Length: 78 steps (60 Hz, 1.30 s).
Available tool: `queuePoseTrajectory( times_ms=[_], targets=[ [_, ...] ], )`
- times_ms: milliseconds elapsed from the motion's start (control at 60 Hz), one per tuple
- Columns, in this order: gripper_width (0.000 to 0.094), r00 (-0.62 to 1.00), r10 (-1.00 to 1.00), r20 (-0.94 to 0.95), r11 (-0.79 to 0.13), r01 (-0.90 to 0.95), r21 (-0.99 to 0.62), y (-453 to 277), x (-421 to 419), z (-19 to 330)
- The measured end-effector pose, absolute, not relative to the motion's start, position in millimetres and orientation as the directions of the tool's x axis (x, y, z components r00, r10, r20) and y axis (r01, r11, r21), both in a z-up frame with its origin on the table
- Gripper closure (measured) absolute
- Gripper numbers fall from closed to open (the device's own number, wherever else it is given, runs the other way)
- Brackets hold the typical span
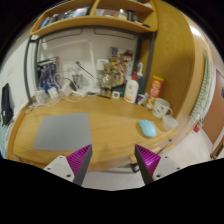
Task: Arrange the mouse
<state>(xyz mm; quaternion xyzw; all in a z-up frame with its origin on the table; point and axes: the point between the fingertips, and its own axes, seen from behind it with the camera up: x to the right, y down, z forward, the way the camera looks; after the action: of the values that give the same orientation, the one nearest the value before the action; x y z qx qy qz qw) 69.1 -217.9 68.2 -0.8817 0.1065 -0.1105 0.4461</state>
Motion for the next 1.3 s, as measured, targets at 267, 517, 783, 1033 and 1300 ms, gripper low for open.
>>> queuePoseTrajectory(
  times_ms=[267, 517, 783, 1033, 1300],
  targets=[
    [0.0082, 0.91, -0.396, 0.126, -0.63, -0.169, -0.758, -228, 202, 26],
    [0.0091, 0.958, -0.285, 0.023, -0.622, -0.166, -0.765, -179, 245, 0],
    [0.0146, 0.98, -0.198, -0.017, -0.611, -0.137, -0.779, -127, 265, -12],
    [0.044, 0.986, -0.165, -0.001, -0.589, -0.099, -0.802, -107, 269, -11],
    [0.0642, 0.986, -0.168, 0.001, -0.628, -0.107, -0.771, -107, 268, -13]
  ],
)
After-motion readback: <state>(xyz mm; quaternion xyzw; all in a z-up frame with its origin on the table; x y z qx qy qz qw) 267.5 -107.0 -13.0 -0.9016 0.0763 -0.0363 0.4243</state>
